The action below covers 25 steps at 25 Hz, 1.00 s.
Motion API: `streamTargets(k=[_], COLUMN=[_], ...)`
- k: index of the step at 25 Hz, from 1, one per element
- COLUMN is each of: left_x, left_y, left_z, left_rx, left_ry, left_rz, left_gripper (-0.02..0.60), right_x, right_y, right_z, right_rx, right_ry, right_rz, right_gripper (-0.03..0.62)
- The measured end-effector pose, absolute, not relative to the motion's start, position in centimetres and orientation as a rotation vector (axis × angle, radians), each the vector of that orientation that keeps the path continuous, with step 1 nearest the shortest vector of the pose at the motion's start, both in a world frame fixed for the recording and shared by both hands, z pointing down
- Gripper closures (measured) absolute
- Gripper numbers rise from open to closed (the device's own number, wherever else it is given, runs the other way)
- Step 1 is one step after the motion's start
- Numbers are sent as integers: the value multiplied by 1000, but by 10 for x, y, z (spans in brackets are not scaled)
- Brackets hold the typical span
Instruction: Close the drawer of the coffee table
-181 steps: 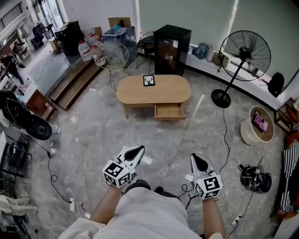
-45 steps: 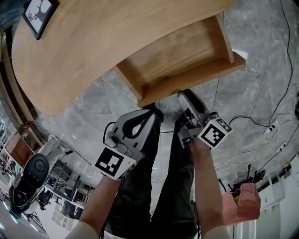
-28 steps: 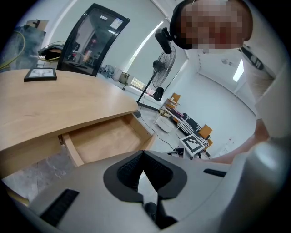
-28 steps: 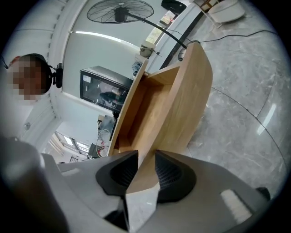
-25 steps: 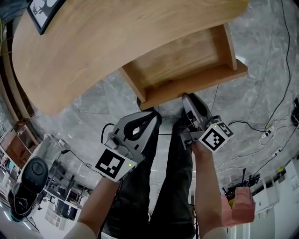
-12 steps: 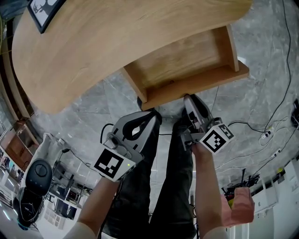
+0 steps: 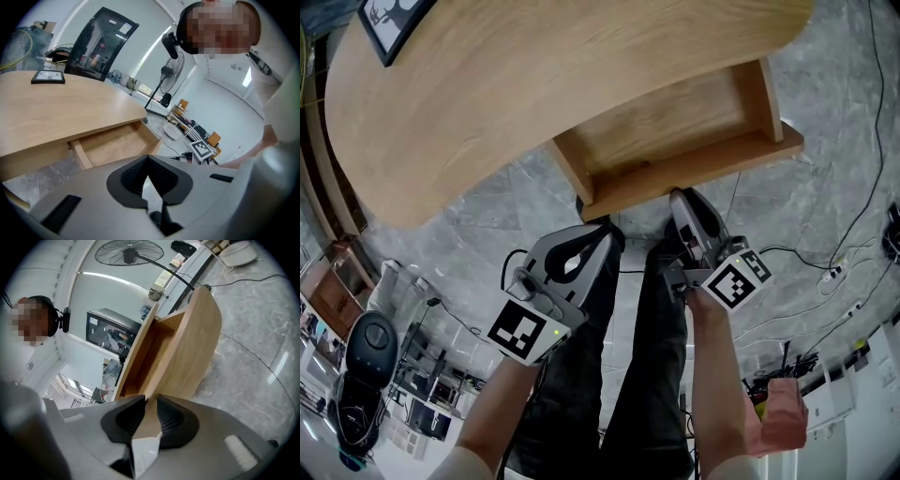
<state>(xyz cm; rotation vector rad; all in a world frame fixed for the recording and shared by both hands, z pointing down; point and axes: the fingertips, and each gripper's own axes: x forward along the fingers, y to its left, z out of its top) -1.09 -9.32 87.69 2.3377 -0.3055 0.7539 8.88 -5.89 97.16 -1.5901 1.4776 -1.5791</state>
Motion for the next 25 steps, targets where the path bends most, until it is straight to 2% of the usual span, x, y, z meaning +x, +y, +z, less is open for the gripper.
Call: streamTargets(k=[25], left_x=[-18], left_y=[-134], left_z=[876], left_rx=[2383], left_ry=[-372], left_rz=[700], left_gripper=[575], right_x=[89], right_y=[-130], right_z=[952], right_rx=[-1559], right_ry=[1599], right_rz=[-1473], right_gripper=[500])
